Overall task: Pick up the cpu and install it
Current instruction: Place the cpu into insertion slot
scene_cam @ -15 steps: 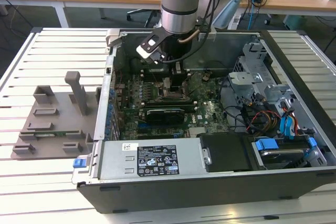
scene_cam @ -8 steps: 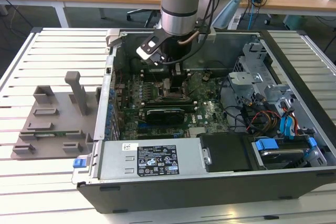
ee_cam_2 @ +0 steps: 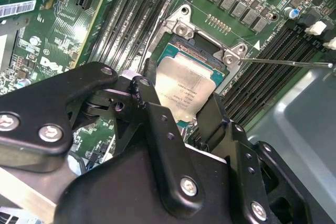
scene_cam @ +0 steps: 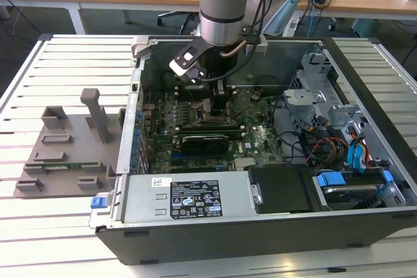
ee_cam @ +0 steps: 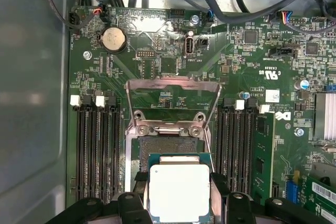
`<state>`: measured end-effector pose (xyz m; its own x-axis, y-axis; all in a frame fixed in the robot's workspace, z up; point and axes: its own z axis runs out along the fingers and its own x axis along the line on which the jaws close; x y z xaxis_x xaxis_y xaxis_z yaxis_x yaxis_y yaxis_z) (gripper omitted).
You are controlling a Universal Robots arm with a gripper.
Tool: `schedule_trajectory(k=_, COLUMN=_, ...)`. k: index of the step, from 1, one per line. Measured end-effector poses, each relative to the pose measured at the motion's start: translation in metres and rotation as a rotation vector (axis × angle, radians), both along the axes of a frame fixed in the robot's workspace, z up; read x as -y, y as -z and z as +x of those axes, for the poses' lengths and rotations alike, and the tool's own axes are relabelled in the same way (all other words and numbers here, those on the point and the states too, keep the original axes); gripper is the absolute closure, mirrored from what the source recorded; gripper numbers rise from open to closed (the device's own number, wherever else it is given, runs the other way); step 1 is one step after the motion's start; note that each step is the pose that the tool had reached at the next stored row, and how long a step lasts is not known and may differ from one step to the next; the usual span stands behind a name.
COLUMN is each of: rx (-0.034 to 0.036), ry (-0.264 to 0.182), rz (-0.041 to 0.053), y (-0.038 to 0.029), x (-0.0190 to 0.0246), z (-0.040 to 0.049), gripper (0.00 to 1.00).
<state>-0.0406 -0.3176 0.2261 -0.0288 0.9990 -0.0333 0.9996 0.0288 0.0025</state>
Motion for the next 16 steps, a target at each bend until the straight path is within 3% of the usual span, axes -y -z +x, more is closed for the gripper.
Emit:
schedule_trajectory(k=4, rx=-0.0001, ry=0.000, rz=0.0000, y=0.0034, x=-0.0005, z=0.0006, gripper=0.45)
schedule_trajectory(k=12, rx=-0.0004, ry=0.003, rz=0.0000, y=0.0224, x=-0.0023, z=0.0010, gripper=0.45)
schedule_trajectory(k=16, rx=-0.0004, ry=0.014, rz=0.0000, y=0.0259, x=-0.0034, z=0.0012, gripper=0.45)
